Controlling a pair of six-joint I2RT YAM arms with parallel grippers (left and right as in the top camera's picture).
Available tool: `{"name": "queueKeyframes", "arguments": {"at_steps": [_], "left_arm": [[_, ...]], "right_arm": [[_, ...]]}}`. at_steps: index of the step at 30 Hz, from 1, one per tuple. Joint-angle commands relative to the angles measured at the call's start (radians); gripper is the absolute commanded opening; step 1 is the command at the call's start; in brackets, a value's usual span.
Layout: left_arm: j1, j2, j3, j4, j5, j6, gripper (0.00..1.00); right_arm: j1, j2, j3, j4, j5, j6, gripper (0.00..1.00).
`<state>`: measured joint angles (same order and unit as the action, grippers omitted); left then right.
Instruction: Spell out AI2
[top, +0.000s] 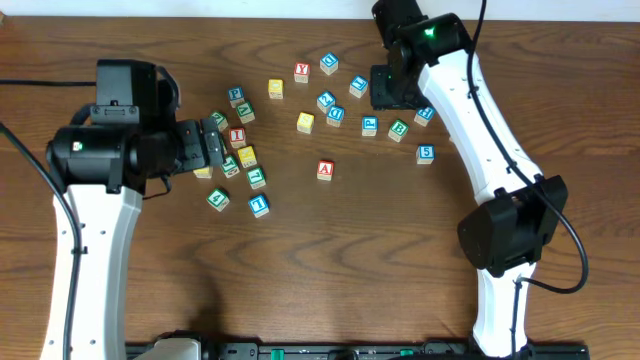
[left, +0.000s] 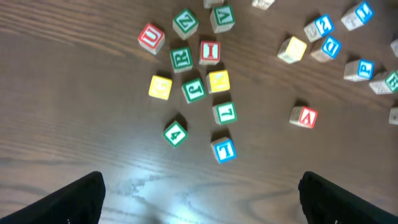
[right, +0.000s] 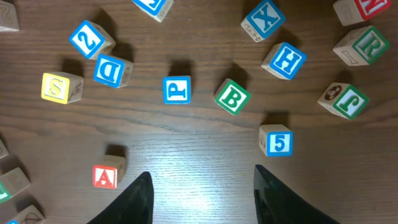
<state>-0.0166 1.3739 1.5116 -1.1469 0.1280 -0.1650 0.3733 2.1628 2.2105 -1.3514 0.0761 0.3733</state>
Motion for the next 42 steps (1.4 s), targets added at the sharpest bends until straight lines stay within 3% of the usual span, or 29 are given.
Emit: {"name": "queueKeyframes", "arguments": {"at_steps": [1,15,21,25,27,33,42], "left_arm": [[0.004,0.022,0.026,0.008,-0.005,-0.037,0.98],[0.004,0.063,0.117,-0.002,-0.006,-0.06,0.99],[0.004,0.165,0.179,0.007,-0.006,-0.091,1.0],[-0.016,0.292,0.289,-0.024,-0.013,-0.093,0.95],[-0.034,0.367,0.344,-0.038,-0.045,-0.108,0.86],[-0.066,0.497,0.359,-0.045,-0.122,-0.155,0.77],[-0.074,0.645,0.359,-0.033,-0.12,-0.163,0.77]], "right_arm": [[-0.016,0.006,0.002,-0.007,-0.008,-0.032,0.46],[-0.019,0.006,0.002,-0.027,-0.008,-0.041,0.56],[-0.018,0.006,0.002,-0.024,-0.008,-0.041,0.59],[-0.018,0.006,0.002,-0.029,-0.008,-0.041,0.61],[-0.018,0.006,0.002,-0.03,-0.008,-0.041,0.61],[-0.018,0.006,0.002,-0.031,-0.008,-0.041,0.63],[-0.032,0.006,0.002,-0.008,0.003,-0.042,0.64]]}}
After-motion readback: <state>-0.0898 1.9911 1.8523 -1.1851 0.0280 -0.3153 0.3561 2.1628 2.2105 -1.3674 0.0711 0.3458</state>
